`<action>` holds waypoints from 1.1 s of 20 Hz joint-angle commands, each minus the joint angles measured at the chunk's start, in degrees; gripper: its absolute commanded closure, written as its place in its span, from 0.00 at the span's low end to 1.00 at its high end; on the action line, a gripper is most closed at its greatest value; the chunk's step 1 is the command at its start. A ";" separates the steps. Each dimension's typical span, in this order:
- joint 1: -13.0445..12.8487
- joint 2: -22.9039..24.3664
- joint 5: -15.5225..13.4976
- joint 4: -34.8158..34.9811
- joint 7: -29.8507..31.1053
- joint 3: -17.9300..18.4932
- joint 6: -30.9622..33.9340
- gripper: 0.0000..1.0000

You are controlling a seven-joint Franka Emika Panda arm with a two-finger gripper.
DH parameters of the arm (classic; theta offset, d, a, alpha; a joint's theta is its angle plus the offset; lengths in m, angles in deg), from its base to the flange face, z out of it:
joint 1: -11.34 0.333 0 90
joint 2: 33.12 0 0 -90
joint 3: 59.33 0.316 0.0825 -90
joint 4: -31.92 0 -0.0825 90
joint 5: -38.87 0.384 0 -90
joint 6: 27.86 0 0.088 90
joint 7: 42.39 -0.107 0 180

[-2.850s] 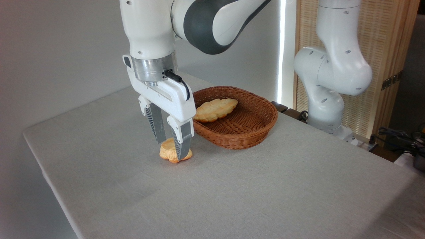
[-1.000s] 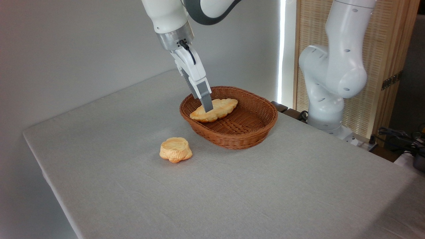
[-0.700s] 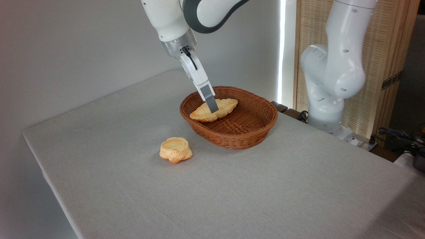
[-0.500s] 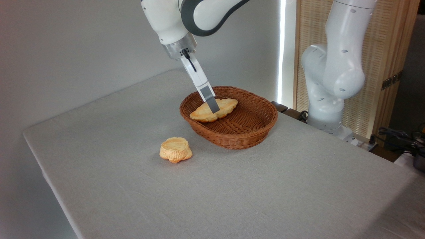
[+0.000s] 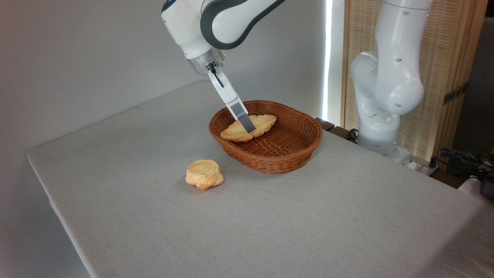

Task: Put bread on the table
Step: 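Lower the gripper fingers onto the flat pastry and close on it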

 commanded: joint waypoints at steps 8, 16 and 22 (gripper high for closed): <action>0.19 -3.74 -0.20 -0.54 0.94 -0.12 -3.03 0.00; 0.28 -4.80 1.90 -0.72 0.77 -0.12 -3.29 0.20; 0.28 -4.80 2.26 -1.16 0.33 -0.12 -3.29 0.60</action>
